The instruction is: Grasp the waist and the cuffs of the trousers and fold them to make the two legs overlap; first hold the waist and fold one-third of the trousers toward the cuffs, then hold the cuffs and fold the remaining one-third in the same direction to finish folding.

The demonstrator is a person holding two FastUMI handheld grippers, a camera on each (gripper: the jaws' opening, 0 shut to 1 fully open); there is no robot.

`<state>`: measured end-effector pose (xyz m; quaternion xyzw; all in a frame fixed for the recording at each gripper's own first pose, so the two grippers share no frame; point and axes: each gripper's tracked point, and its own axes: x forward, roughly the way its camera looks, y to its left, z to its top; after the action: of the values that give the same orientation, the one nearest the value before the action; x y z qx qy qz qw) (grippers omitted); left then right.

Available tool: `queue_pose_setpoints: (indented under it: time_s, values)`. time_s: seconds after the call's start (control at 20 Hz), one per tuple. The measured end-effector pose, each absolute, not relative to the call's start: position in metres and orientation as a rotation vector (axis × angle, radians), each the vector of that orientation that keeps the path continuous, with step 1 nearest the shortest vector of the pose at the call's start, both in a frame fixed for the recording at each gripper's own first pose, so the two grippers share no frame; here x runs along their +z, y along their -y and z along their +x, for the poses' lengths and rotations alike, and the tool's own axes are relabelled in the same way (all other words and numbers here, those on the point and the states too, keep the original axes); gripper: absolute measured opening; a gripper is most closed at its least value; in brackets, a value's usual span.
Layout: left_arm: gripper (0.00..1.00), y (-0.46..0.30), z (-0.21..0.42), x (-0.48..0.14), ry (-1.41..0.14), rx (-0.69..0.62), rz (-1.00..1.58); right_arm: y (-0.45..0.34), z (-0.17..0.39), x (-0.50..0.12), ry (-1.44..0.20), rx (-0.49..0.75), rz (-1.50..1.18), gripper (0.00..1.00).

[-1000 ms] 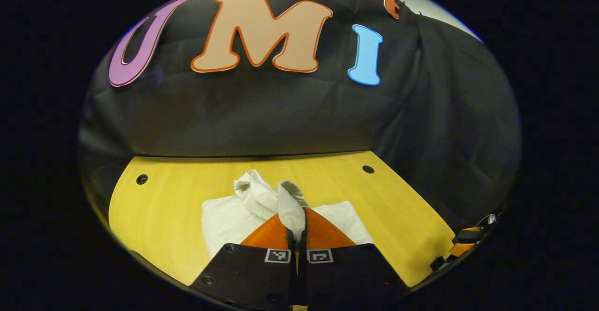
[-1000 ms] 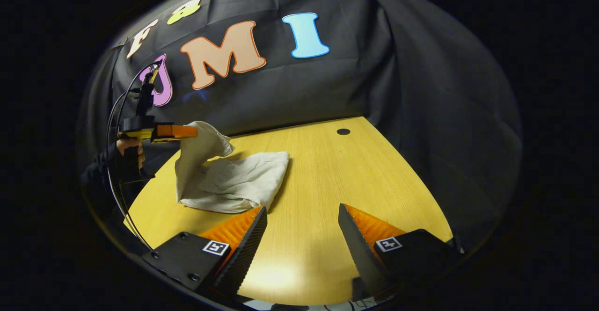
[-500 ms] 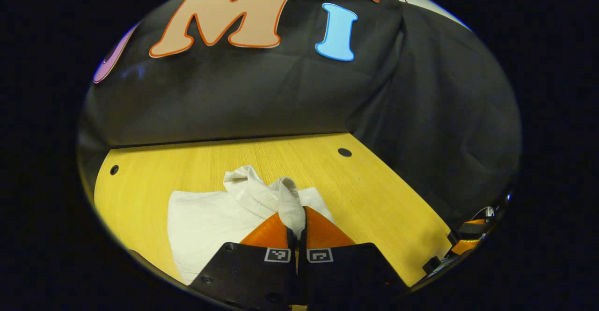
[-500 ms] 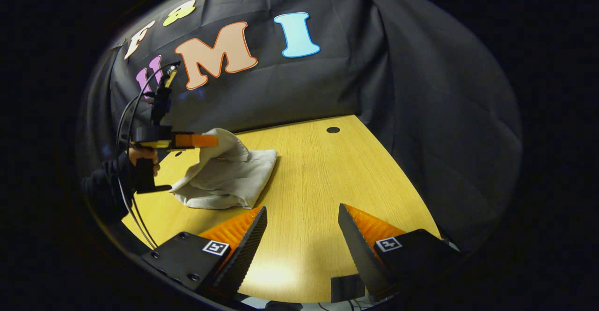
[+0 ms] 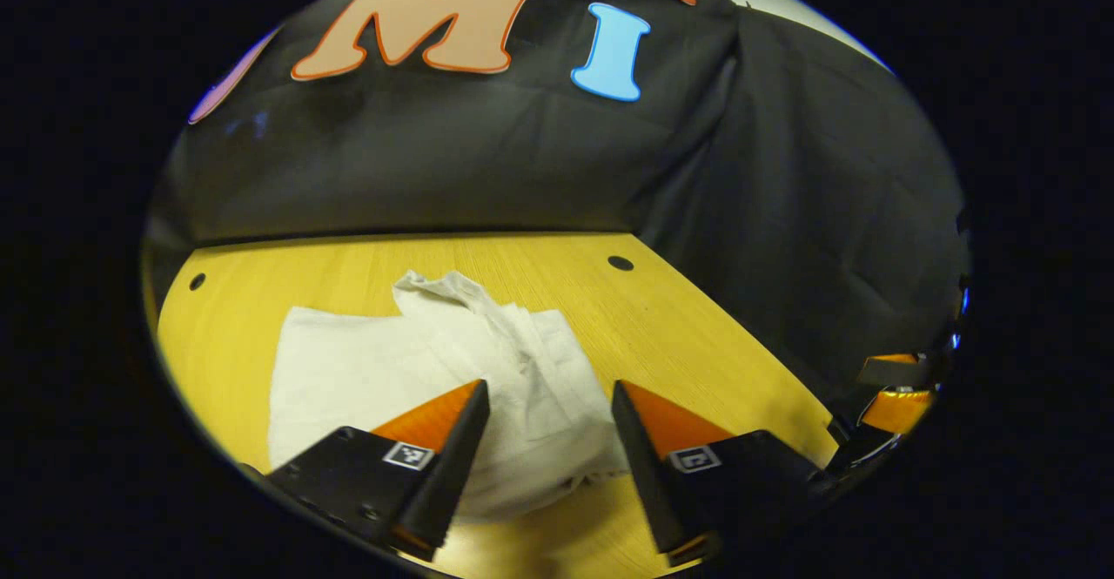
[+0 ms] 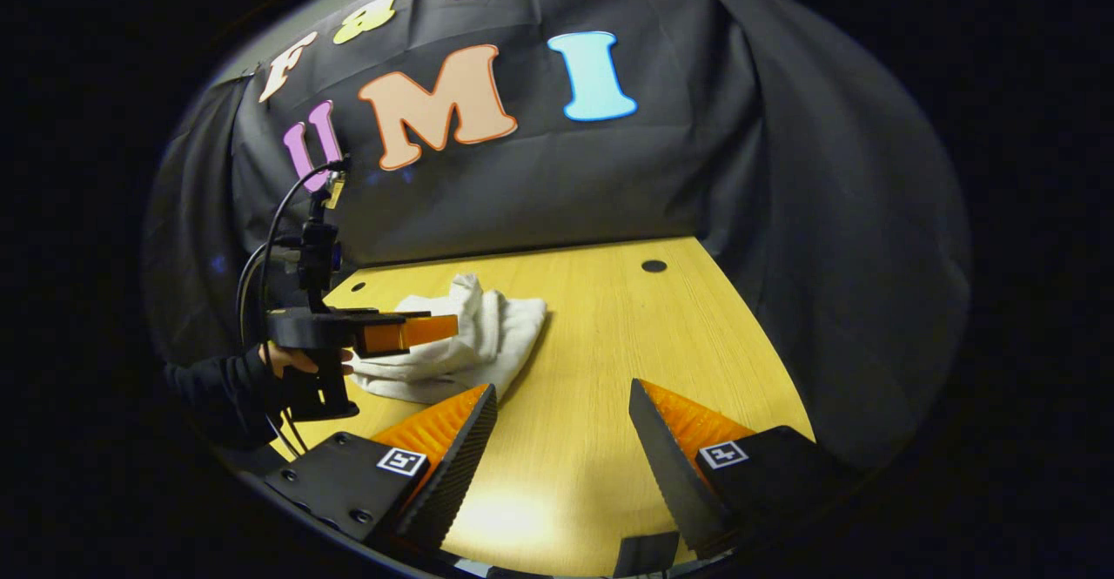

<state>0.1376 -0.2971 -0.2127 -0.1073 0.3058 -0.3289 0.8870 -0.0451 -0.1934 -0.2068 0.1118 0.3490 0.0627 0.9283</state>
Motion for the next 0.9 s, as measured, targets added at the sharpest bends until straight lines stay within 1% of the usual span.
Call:
queue_pose_setpoints:
  time_s: [0.05, 0.1, 0.15, 0.2, 0.25, 0.3, 0.45, 0.55, 0.75, 0.9]
  values:
    - [0.98, 0.281, 0.144, -0.201, -0.591, -0.641, -0.211, 0.186, -0.035, -0.196, -0.683, 0.138, 0.217, 0.98]
    - [0.99, 0.264, 0.149, -0.188, -0.544, -0.584, -0.191, 0.178, -0.027, -0.186, -0.650, 0.147, 0.209, 0.98]
    - [0.98, 0.241, 0.158, -0.170, -0.477, -0.528, -0.176, 0.169, -0.016, -0.174, -0.611, 0.154, 0.198, 0.93]
    - [0.98, 0.219, 0.164, -0.152, -0.415, -0.478, -0.165, 0.159, -0.007, -0.161, -0.569, 0.156, 0.189, 0.98]
    - [0.95, 0.195, 0.171, -0.136, -0.369, -0.436, -0.155, 0.149, 0.003, -0.149, -0.531, 0.159, 0.186, 0.98]
    - [0.95, 0.171, 0.176, -0.122, -0.333, -0.400, -0.141, 0.136, 0.011, -0.136, -0.497, 0.163, 0.191, 0.98]
    - [0.96, 0.090, 0.186, -0.087, -0.263, -0.291, -0.074, 0.096, 0.039, -0.073, -0.329, 0.183, 0.254, 0.97]
    - [0.95, 0.036, 0.169, -0.070, -0.243, -0.241, -0.072, 0.075, 0.052, -0.040, -0.245, 0.194, 0.289, 0.97]
    - [0.95, -0.028, 0.154, -0.052, -0.180, -0.143, -0.105, 0.045, 0.064, -0.023, -0.191, 0.187, 0.268, 0.97]
    - [0.95, -0.051, 0.147, -0.050, -0.166, -0.119, -0.096, 0.030, 0.063, -0.017, -0.144, 0.176, 0.237, 0.97]
